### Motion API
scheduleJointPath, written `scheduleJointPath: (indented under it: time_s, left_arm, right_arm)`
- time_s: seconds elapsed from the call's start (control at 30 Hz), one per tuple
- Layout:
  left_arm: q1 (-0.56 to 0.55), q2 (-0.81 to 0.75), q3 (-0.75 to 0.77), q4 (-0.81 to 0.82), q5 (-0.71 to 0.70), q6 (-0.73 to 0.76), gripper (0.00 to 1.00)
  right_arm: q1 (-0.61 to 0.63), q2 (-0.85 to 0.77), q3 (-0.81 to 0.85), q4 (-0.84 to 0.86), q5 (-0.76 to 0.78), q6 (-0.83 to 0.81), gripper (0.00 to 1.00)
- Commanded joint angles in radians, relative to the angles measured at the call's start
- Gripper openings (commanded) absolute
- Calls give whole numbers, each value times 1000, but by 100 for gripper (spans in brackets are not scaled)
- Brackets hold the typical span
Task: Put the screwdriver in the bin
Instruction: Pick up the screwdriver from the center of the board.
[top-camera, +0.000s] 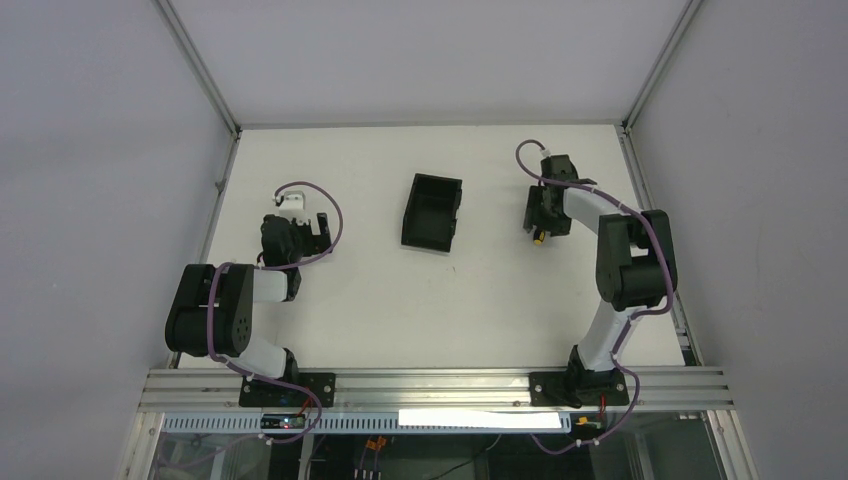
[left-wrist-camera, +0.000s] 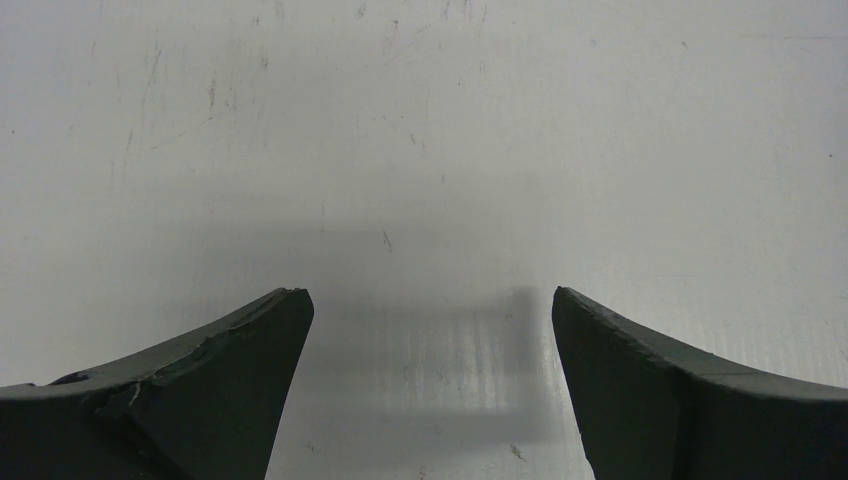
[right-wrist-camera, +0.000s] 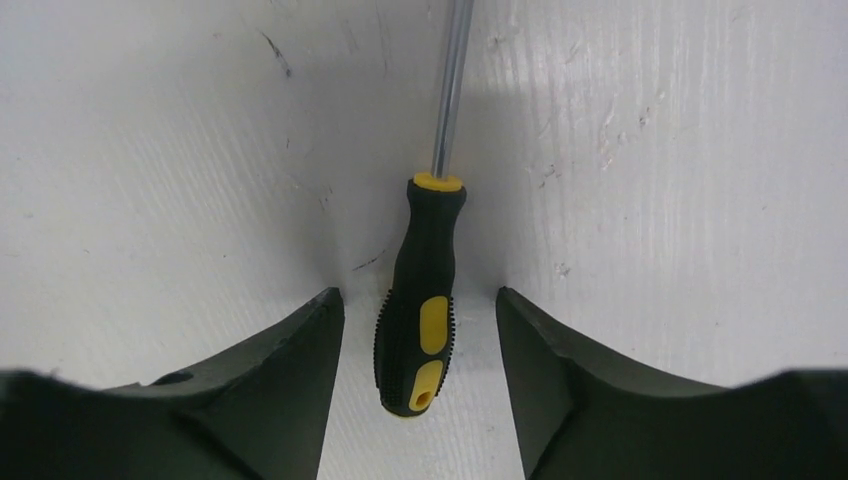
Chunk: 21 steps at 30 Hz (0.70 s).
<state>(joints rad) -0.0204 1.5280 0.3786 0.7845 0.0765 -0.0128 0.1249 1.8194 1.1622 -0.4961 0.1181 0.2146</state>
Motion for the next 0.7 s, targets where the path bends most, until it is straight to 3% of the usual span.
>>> scheduleJointPath:
  time_s: [0.0,0.2,0.67]
  left_arm:
    - [-8,-20,0,27,-20,-4,99]
    - [-9,-21,0,28,-20,-4,99]
    - [-9,-21,0,28,-20,-4,99]
  right_arm:
    - [-10,-13,-18,62,-6,21,57]
    - [-11,-36,-15,55,-9,17,14]
    - [-10,-224,128,-115,28,-6,13]
